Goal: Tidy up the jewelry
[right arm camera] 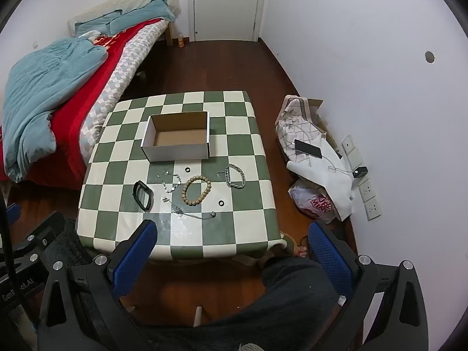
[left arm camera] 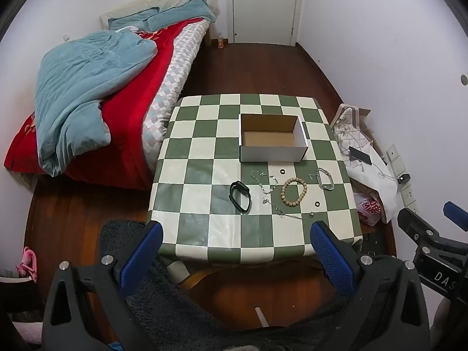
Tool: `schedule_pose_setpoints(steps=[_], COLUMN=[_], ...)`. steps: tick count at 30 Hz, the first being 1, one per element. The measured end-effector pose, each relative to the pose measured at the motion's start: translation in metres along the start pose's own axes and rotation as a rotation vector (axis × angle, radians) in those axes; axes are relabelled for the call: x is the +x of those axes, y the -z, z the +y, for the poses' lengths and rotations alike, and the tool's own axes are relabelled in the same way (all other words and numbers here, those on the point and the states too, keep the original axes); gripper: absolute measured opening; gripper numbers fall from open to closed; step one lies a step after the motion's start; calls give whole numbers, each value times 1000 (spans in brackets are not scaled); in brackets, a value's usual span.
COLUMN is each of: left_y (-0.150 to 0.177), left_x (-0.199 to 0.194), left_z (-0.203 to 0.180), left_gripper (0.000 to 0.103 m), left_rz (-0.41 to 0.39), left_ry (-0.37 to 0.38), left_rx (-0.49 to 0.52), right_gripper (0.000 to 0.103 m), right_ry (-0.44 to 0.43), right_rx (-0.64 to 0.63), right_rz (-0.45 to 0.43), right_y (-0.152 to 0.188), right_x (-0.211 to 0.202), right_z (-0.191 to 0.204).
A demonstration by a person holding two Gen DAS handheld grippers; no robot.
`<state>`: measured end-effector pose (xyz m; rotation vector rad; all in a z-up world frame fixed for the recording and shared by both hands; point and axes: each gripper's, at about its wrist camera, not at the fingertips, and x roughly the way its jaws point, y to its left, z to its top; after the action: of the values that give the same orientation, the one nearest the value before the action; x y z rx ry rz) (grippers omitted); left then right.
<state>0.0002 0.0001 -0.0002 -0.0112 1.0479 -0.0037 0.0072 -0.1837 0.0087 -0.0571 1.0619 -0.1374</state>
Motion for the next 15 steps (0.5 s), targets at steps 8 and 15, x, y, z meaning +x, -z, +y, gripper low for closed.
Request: schedule_pose_setpoints(steps=[8, 15], left_y=[1, -1], left_x=[0, 0], left_z=[2, 2], left_gripper=[103, 103], left_rz=[-3, -8], left_ry=[-2, -5], left_rx=[3, 7], right_gripper=[103, 103], right_ry=[-3, -1], right_rx=[-2, 0], right_rz=[-2, -2], right_y=[0, 0], right_x=[0, 0], right_z=[-1, -2])
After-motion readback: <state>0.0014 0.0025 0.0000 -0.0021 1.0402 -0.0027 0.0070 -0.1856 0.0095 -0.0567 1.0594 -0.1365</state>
